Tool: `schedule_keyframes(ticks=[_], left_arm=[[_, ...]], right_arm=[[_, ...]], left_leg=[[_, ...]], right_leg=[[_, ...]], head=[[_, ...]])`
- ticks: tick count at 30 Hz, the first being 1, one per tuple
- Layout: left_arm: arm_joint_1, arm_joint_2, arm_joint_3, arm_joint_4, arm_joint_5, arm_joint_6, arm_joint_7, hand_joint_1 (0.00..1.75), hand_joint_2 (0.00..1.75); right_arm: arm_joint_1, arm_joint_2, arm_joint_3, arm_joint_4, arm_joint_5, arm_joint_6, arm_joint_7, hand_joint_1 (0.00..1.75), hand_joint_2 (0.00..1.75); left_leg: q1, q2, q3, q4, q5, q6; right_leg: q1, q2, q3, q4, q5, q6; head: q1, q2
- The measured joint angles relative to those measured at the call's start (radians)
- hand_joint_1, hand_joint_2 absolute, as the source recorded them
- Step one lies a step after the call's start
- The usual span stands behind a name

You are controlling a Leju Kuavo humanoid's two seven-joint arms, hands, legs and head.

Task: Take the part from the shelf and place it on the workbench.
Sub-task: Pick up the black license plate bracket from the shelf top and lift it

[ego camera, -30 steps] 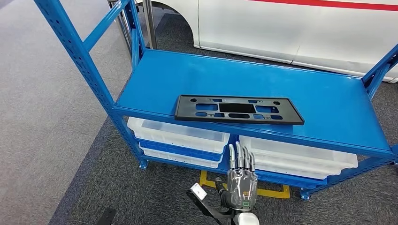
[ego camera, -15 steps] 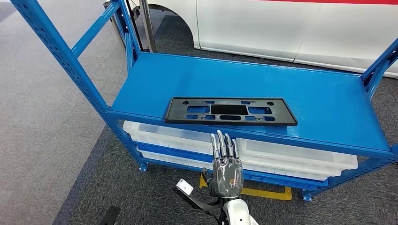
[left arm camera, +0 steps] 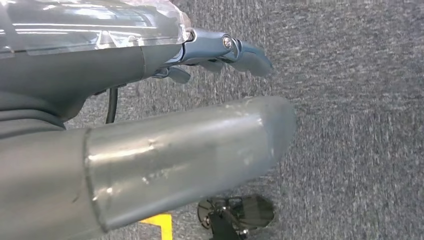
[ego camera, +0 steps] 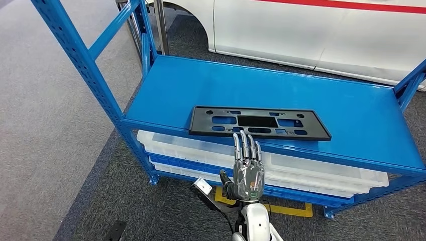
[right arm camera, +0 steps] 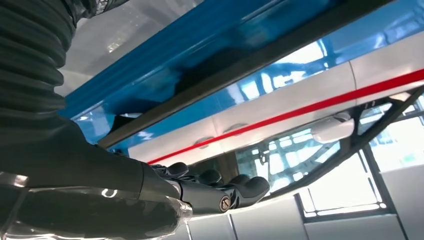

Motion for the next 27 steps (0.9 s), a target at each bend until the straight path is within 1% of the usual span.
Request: schedule_keyframes(ticks=[1,2,3,4,5,6,7,8,10,11,12,13,15,16,17,18,19,20,21,22,24,25,26,27], left_arm=[[0.0,0.0,0.0,0.0,0.0,-0.001,0.0,0.0,0.0],[0.0,0.001,0.0,0.0,-0.001,-0.002,0.001,0.0,0.0],[0.0,0.001,0.0,0.0,-0.004,-0.003,0.002,0.0,0.0],[0.0,0.002,0.0,0.0,-0.007,-0.004,0.004,0.0,0.0],[-0.001,0.001,0.0,0.0,-0.011,-0.006,0.005,0.0,0.0],[-0.002,0.001,0.0,0.0,-0.015,-0.007,0.006,0.0,0.0],[-0.004,0.002,0.0,0.0,-0.019,-0.008,0.007,0.0,0.0],[-0.005,0.002,0.0,0.0,-0.024,-0.009,0.007,0.0,0.0],[-0.008,0.003,0.0,0.0,-0.031,-0.01,0.009,0.0,0.0],[-0.009,0.003,0.0,0.0,-0.035,-0.01,0.009,0.0,0.0],[-0.011,0.004,0.0,0.0,-0.037,-0.01,0.01,0.0,0.0],[-0.012,0.005,0.0,0.0,-0.04,-0.011,0.011,0.0,0.0],[-0.013,0.007,0.0,0.0,-0.044,-0.011,0.014,0.0,0.0],[-0.013,0.008,0.0,0.0,-0.046,-0.011,0.015,0.0,0.0],[-0.012,0.009,0.0,0.0,-0.047,-0.011,0.017,0.0,0.0],[-0.012,0.01,0.0,0.0,-0.047,-0.011,0.017,0.0,0.0],[-0.013,0.011,0.0,0.0,-0.048,-0.011,0.018,0.0,0.0],[-0.013,0.012,0.0,0.0,-0.048,-0.011,0.019,0.0,0.0],[-0.014,0.014,0.0,0.0,-0.048,-0.011,0.02,0.0,0.0],[-0.015,0.014,0.001,0.0,-0.048,-0.011,0.021,0.0,0.0],[-0.015,0.015,0.001,0.0,-0.049,-0.011,0.022,0.0,0.0],[-0.014,0.016,0.002,0.0,-0.05,-0.011,0.023,0.0,0.0],[-0.013,0.016,0.002,0.0,-0.05,-0.011,0.023,0.0,0.0],[-0.013,0.016,0.002,0.0,-0.051,-0.012,0.023,0.0,0.0]], right_arm=[[0.0,0.0,-0.005,0.005,0.001,0.0,0.0,0.0,1.75],[0.0,0.0,-0.009,0.009,0.002,0.0,0.003,0.0,1.75],[-0.001,0.0,-0.013,0.015,0.004,0.0,0.006,0.0,1.75],[-0.004,0.001,-0.018,0.021,0.007,0.0,0.012,0.0,1.75],[-0.009,0.002,-0.026,0.031,0.01,0.0,0.02,0.0,1.75],[-0.017,0.002,-0.034,0.042,0.012,0.0,0.028,0.0,1.75],[-0.024,0.002,-0.045,0.054,0.014,0.0,0.036,0.0,1.75],[-0.032,0.002,-0.056,0.067,0.016,0.0,0.043,0.0,1.75],[-0.045,0.002,-0.077,0.091,0.017,0.0,0.055,0.0,1.75],[-0.053,0.002,-0.088,0.104,0.018,0.0,0.06,0.0,1.75],[-0.063,0.002,-0.097,0.118,0.019,0.0,0.066,0.0,1.75],[-0.072,0.001,-0.107,0.133,0.02,0.0,0.073,0.0,1.75],[-0.087,-0.003,-0.123,0.167,0.021,0.0,0.086,0.0,1.75],[-0.092,-0.006,-0.13,0.184,0.021,0.0,0.093,0.0,1.75],[-0.095,-0.008,-0.136,0.2,0.021,0.0,0.097,0.0,1.75],[-0.098,-0.011,-0.143,0.214,0.021,0.0,0.101,0.0,1.75],[-0.101,-0.013,-0.149,0.226,0.021,0.0,0.104,0.0,1.75],[-0.105,-0.014,-0.154,0.237,0.02,0.0,0.105,0.0,1.75],[-0.11,-0.014,-0.158,0.246,0.02,0.0,0.107,0.0,1.75],[-0.115,-0.015,-0.162,0.254,0.019,0.0,0.107,0.0,1.75],[-0.121,-0.016,-0.17,0.268,0.016,0.0,0.106,0.0,1.75],[-0.122,-0.017,-0.174,0.272,0.015,0.0,0.103,0.0,1.75],[-0.123,-0.017,-0.178,0.276,0.013,-0.001,0.1,0.0,1.75],[-0.126,-0.017,-0.182,0.279,0.011,-0.001,0.096,0.0,1.75]], left_leg=[[-0.001,-0.001,0.001,0.0,-0.002,0.001],[-0.002,-0.002,0.004,0.001,-0.004,0.002],[-0.003,-0.004,0.008,0.002,-0.007,0.002],[-0.003,-0.005,0.013,0.002,-0.01,0.0],[-0.005,-0.007,0.017,0.003,-0.014,-0.003],[-0.006,-0.007,0.018,0.005,-0.017,-0.007],[-0.007,-0.008,0.018,0.005,-0.019,-0.011],[-0.009,-0.007,0.017,0.004,-0.019,-0.017],[-0.008,-0.005,0.017,0.003,-0.021,-0.029],[-0.007,-0.004,0.015,0.013,-0.03,-0.034],[-0.006,-0.003,0.004,0.04,-0.047,-0.039],[-0.005,-0.002,-0.019,0.09,-0.075,-0.043],[-0.004,-0.002,-0.085,0.222,-0.13,-0.05],[-0.003,-0.002,-0.113,0.27,-0.141,-0.052],[-0.002,-0.002,-0.123,0.281,-0.13,-0.054],[-0.001,-0.001,-0.114,0.252,-0.1,-0.054],[0.0,0.0,-0.087,0.187,-0.056,-0.052],[0.0,0.0,-0.056,0.119,-0.023,-0.05],[-0.002,0.001,-0.029,0.061,-0.001,-0.047],[-0.004,0.001,-0.012,0.025,0.007,-0.042],[-0.009,-0.001,-0.007,0.01,0.0,-0.032],[-0.007,-0.001,-0.006,0.006,-0.001,-0.025],[-0.005,-0.001,-0.003,0.002,0.0,-0.019],[-0.003,-0.001,0.0,-0.003,0.001,-0.012]], right_leg=[[0.0,0.0,-0.023,0.033,0.0,0.0],[0.0,0.0,-0.028,0.029,0.02,-0.001],[0.0,0.0,-0.012,-0.015,0.057,-0.004],[0.001,0.0,0.017,-0.084,0.101,-0.009],[0.003,0.0,0.046,-0.149,0.133,-0.014],[0.006,0.0,0.068,-0.202,0.152,-0.018],[0.009,0.001,0.079,-0.23,0.157,-0.021],[0.012,0.002,0.081,-0.237,0.152,-0.022],[0.008,0.003,0.083,-0.248,0.155,-0.028],[0.005,0.003,0.087,-0.254,0.156,-0.033],[0.002,0.002,0.092,-0.26,0.158,-0.038],[0.0,0.001,0.095,-0.263,0.158,-0.042],[0.001,0.0,0.098,-0.263,0.155,-0.048],[0.001,0.0,0.099,-0.263,0.154,-0.048],[0.002,0.0,0.102,-0.263,0.152,-0.048],[0.001,0.001,0.105,-0.262,0.149,-0.047],[0.001,0.002,0.11,-0.261,0.144,-0.044],[0.002,0.002,0.115,-0.26,0.14,-0.041],[0.003,0.003,0.117,-0.257,0.135,-0.036],[0.005,0.004,0.117,-0.255,0.133,-0.032],[0.007,0.003,0.115,-0.255,0.132,-0.024],[0.007,0.003,0.114,-0.256,0.129,-0.019],[0.006,0.002,0.113,-0.25,0.122,-0.015],[0.005,0.002,0.104,-0.228,0.107,-0.01]], head=[[0.0,0.0],[0.0,0.0],[0.0,0.0],[0.0,0.0],[0.0,0.0],[0.0,0.0],[0.0,0.0],[0.0,0.0],[0.0,0.0],[0.0,0.0],[0.0,0.0],[-0.001,0.0],[-0.001,0.0],[-0.001,0.0],[-0.001,0.0],[-0.001,0.0],[-0.001,0.0],[-0.001,0.0],[-0.001,0.0],[0.0,0.0],[0.0,0.0],[0.0,0.0],[0.0,0.0],[0.0,0.0]])
